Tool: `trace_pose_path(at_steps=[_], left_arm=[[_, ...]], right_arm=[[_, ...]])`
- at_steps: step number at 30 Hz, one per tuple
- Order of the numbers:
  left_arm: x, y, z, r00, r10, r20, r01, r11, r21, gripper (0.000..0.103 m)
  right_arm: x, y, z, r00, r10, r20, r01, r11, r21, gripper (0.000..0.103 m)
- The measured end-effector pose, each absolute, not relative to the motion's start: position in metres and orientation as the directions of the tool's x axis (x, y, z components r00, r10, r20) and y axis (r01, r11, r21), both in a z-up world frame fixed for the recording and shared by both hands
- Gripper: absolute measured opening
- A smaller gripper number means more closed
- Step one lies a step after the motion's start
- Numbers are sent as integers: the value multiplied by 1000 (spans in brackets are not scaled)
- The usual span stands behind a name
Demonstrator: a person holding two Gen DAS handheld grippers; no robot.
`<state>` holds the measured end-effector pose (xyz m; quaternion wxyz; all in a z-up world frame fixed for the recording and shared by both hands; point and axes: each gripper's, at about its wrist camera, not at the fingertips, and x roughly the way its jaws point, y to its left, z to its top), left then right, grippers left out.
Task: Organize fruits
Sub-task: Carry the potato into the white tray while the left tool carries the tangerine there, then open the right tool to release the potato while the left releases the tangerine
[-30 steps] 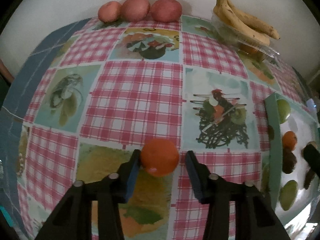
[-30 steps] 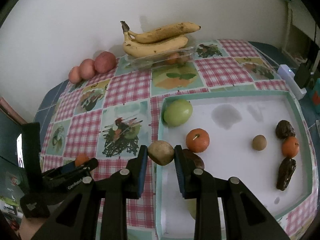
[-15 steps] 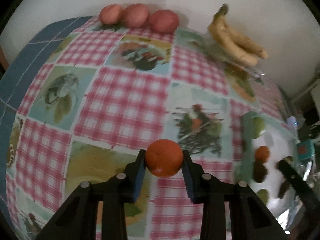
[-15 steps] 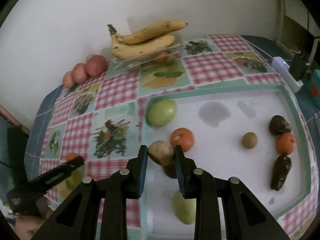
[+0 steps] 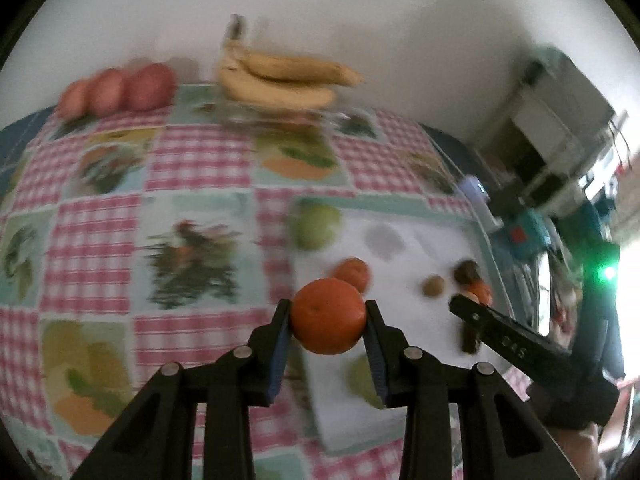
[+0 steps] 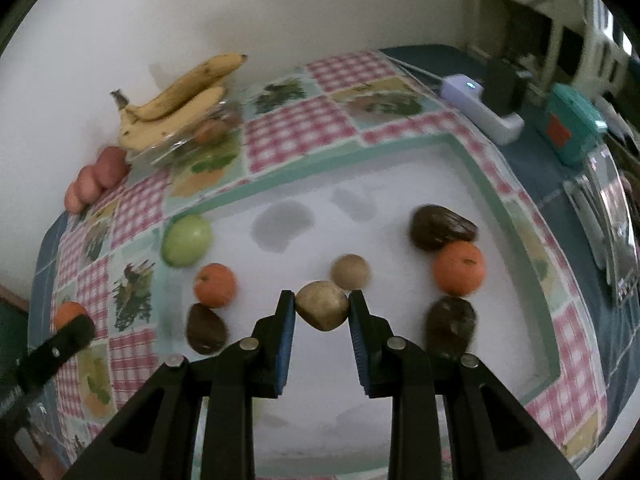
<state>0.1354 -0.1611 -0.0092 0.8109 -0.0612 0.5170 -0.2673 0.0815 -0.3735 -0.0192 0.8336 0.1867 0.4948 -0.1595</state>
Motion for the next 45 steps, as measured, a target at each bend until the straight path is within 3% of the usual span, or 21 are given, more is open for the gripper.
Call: trace_pose_path(at_steps=[16, 26, 35, 45], left_arm=[[136, -219, -42, 301, -472, -828, 448, 837, -314, 37], [170, -191, -46, 326, -495, -806, 342, 856, -388, 37], [179, -206, -63, 339, -427, -838, 356, 883, -305, 37], [185, -203, -66, 332, -444, -832, 316, 884, -345, 38]], right_arm=[[60, -390, -40, 391, -43, -919, 462, 873, 156, 28], [46, -397, -56, 325, -37, -945, 475, 870, 129, 28], [50, -394, -59, 306, -54, -951, 460, 883, 98, 28], [59, -390, -62, 302, -78, -950, 444, 893, 68, 28]])
